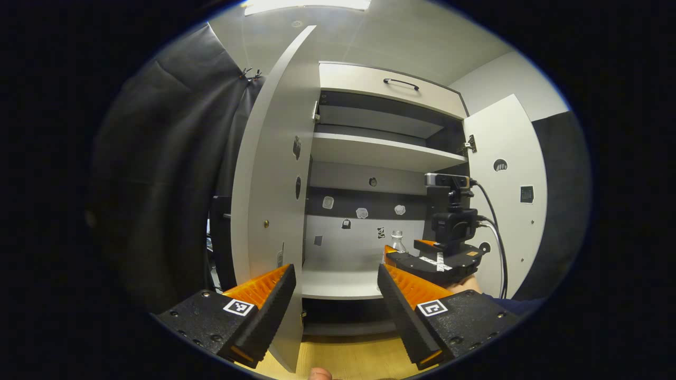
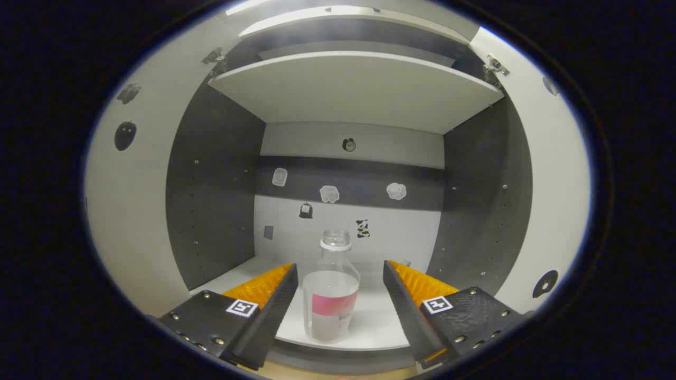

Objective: Grasp the bottle in the cabinet with the left hand and place it on the coaster, then close the right door with the right hand and the left door with the left hand.

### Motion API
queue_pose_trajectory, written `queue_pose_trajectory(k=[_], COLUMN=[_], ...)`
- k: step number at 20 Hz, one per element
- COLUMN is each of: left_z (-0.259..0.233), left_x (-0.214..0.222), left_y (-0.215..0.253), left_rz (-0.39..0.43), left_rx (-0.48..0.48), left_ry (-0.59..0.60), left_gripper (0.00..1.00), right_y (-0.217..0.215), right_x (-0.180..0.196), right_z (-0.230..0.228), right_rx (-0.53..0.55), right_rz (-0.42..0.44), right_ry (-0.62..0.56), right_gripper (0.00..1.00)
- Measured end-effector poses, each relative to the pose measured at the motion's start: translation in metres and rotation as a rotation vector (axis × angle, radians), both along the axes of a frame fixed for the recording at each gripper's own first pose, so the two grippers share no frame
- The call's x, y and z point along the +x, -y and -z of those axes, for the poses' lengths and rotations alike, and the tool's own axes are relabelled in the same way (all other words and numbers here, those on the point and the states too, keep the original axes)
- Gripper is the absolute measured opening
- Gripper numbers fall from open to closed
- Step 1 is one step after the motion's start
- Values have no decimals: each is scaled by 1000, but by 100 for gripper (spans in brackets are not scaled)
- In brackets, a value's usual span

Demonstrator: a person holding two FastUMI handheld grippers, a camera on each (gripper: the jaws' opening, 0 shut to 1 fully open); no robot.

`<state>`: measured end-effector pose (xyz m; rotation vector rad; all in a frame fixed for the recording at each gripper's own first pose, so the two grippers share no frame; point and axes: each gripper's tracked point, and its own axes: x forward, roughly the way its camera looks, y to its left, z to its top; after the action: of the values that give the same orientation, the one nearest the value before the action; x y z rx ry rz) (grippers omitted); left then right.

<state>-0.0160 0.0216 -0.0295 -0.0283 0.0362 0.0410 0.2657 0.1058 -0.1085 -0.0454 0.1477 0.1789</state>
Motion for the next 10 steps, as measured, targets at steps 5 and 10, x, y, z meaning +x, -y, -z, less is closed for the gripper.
queue_pose_trajectory(k=[5,10], left_z=[2,6], left_x=[5,7], left_y=[2,2], left_rz=[0,0], left_rx=[0,-8], left_ry=[2,-12], left_gripper=[96,96], right_y=[-3,5], right_x=[19,18], right_z=[22,25], right_rx=[15,19], right_rz=[0,12], right_ry=[-58,-96], right_gripper=[98,75])
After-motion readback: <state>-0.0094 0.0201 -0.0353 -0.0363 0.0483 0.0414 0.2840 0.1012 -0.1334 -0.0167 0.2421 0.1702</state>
